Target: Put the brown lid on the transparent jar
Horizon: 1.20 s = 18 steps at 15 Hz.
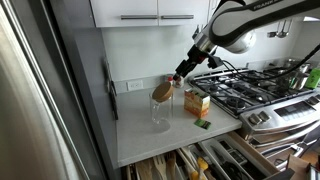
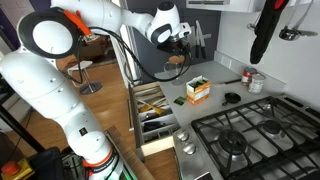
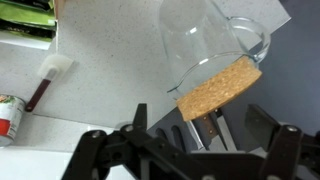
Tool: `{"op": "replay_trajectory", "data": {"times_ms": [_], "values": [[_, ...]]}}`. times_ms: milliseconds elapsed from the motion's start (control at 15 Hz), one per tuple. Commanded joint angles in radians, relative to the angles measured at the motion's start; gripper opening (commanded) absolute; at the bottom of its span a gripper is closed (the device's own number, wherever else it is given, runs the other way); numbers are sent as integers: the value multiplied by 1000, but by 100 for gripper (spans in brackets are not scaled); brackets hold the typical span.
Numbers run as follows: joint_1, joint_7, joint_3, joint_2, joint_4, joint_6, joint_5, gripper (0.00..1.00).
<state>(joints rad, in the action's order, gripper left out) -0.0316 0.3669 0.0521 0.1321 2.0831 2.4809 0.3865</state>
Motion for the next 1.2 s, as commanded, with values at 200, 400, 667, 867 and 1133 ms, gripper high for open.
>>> {"op": "replay_trajectory", "data": {"times_ms": [200,400,667,867,1133], "values": [[-49,52,-20,14,-69,-258,-1,100],[-59,12,-1,-15,-60,-185,-26,100],[-67,-15,11,-66,-63,-52,-23,100],[-66,-20,14,-86,-69,6,-20,100],[-55,-66,14,-93,-61,37,-99,100]]}}
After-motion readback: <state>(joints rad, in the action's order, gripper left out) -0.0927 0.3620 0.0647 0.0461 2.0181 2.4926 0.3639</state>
